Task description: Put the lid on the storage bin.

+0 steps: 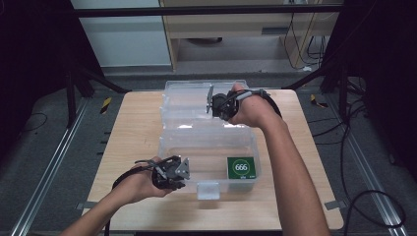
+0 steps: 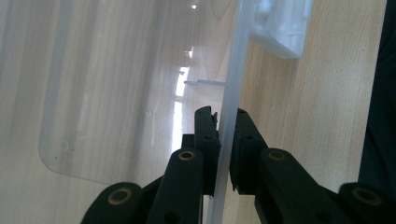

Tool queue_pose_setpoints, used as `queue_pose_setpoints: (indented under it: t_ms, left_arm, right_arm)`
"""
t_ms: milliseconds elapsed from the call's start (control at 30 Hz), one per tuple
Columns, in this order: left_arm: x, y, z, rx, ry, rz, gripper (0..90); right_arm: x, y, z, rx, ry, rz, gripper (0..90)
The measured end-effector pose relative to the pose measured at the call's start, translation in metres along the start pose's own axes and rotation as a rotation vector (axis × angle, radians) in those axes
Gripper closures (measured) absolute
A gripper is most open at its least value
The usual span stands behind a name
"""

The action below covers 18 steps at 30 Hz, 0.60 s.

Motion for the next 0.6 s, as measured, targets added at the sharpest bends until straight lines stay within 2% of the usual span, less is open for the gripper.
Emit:
queue_pose_setpoints:
  t_ms: [133, 267, 433, 600]
  left_arm:
    - [0.000, -0.001, 0.000, 0.017, 0.018, 0.006, 82.7]
    - [0.000, -0.001, 0.001, 0.026, 0.015, 0.014, 82.6]
    - [-0.001, 0.000, 0.001, 0.045, 0.022, 0.014, 82.5]
    - [-0.001, 0.000, 0.001, 0.045, 0.024, 0.017, 82.4]
  right_arm:
    - [0.001, -0.001, 0.000, -0.001, 0.003, 0.002, 85.7]
    - [0.004, -0.004, 0.001, 0.001, 0.002, 0.008, 86.7]
    - [0.009, -0.009, 0.002, 0.004, 0.025, 0.006, 87.2]
    - [0.013, -0.014, 0.004, 0.012, 0.047, -0.006, 87.3]
Point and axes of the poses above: each handheld gripper's, and its own axes: x roughly backward along the jaws, z roughly out of its top, y roughly to its right, the point moved 10 cm from there along -x, roughly forward along the jaws, and after that the axes turned 5 degrees about y, right-handed, at the moved point
